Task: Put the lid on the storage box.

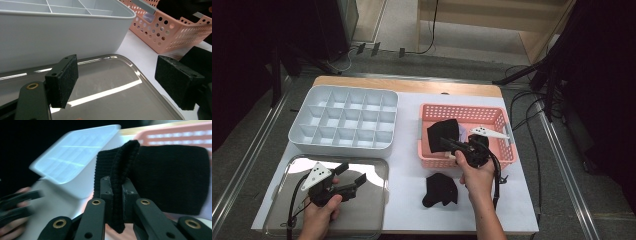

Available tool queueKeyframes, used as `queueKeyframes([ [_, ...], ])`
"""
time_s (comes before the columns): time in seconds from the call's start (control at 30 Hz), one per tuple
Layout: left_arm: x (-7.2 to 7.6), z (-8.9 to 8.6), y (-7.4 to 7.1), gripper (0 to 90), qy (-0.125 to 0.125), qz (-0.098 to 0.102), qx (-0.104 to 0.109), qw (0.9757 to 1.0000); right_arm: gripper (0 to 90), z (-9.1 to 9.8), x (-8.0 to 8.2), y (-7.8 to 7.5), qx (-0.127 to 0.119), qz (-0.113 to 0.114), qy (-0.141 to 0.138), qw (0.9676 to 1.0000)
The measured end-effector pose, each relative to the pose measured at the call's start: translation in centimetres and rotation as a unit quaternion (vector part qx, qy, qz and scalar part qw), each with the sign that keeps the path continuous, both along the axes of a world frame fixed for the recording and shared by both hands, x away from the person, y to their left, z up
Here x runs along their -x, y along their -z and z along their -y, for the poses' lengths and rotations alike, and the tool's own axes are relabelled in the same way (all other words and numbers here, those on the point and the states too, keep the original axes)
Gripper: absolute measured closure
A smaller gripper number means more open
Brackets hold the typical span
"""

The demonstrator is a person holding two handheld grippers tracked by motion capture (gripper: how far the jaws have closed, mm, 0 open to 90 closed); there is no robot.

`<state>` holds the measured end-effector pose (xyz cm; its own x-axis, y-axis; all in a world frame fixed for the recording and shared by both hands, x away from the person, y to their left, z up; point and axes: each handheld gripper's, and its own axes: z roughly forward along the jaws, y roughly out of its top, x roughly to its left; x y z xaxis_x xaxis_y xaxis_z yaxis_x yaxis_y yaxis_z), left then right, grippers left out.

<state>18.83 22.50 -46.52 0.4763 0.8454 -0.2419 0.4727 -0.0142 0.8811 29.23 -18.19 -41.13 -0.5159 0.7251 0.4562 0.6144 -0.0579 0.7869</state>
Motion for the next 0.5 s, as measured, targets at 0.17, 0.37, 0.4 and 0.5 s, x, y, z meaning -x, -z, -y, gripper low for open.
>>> queueKeyframes([
  [0.17, 0.0, 0.0, 0.0, 20.4, -0.001, 0.000, 0.001, 1.0000, 75.4, 1.4, -1.2, 1.1, 0.036, -0.028, 0.065, 0.9968],
  [0.37, 0.0, 0.0, 0.0, 20.4, 0.000, 0.000, 0.000, 1.0000, 44.0, 2.2, -1.3, 0.7, 0.029, 0.006, 0.077, 0.9966],
  [0.4, 0.0, 0.0, 0.0, 20.4, -0.001, 0.000, 0.000, 1.0000, 41.9, 2.6, -1.5, 0.6, 0.024, 0.007, 0.092, 0.9954],
  [0.5, 0.0, 0.0, 0.0, 20.5, 0.001, 0.000, -0.001, 1.0000, 42.1, 3.3, -2.2, 0.9, 0.064, -0.005, 0.142, 0.9878],
])
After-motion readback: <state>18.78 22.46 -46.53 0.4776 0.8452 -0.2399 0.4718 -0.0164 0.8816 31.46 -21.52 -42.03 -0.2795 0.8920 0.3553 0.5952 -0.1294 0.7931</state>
